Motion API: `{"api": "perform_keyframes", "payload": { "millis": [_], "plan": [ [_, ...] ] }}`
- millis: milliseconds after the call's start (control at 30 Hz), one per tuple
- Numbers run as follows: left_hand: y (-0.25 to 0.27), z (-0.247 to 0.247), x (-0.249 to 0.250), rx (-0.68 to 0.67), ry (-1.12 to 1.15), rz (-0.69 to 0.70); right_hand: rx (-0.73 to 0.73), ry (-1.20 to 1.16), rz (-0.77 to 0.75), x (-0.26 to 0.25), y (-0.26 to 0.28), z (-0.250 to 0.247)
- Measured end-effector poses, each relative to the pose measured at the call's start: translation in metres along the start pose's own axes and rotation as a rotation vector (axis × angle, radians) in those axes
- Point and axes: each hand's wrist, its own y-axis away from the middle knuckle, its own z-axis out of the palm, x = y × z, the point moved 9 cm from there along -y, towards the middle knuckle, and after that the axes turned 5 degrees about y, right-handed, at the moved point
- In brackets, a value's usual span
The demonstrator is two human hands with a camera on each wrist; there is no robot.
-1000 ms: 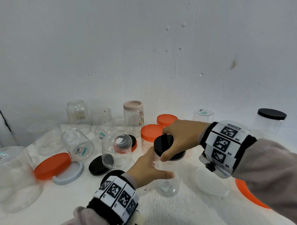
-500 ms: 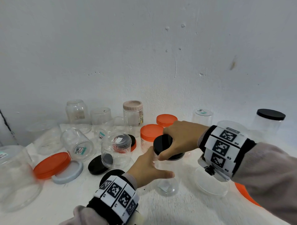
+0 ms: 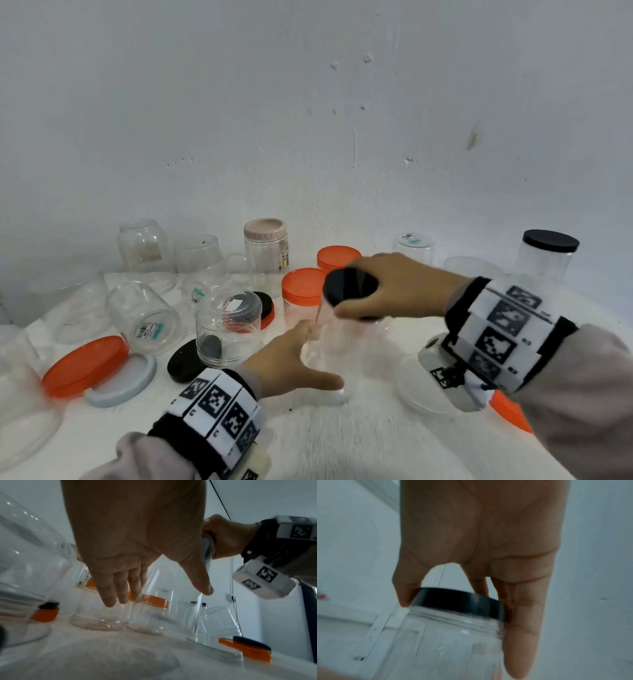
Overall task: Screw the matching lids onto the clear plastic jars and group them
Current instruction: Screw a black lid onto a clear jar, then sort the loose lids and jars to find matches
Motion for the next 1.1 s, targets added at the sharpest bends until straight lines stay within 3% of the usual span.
{"api": "perform_keyframes", "payload": {
  "millis": [100,233,433,533,800,1100],
  "plan": [
    [0.000,-0.008,-0.007,0.002,-0.101,-0.039,0.200,-0.146,0.066,0.028,0.016,-0.049],
    [-0.008,-0.005,0.001,-0.015,-0.163,-0.054,0.472,-0.115,0.149,0.079,0.048,-0.118],
    [-0.032,0.044,0.031,-0.124,-0.196,-0.030,0.792,-0.051,0.337,0.178,0.109,-0.185],
    [-0.045,0.077,0.051,-0.186,-0.233,-0.005,0.873,-0.050,0.468,0.228,0.138,-0.196],
    [-0.073,0.139,0.080,-0.324,-0.363,0.030,0.695,-0.014,0.702,0.328,0.155,-0.168],
    [-0.081,0.157,0.075,-0.412,-0.481,-0.048,0.376,-0.008,0.851,0.380,0.131,-0.101]
  ]
}}
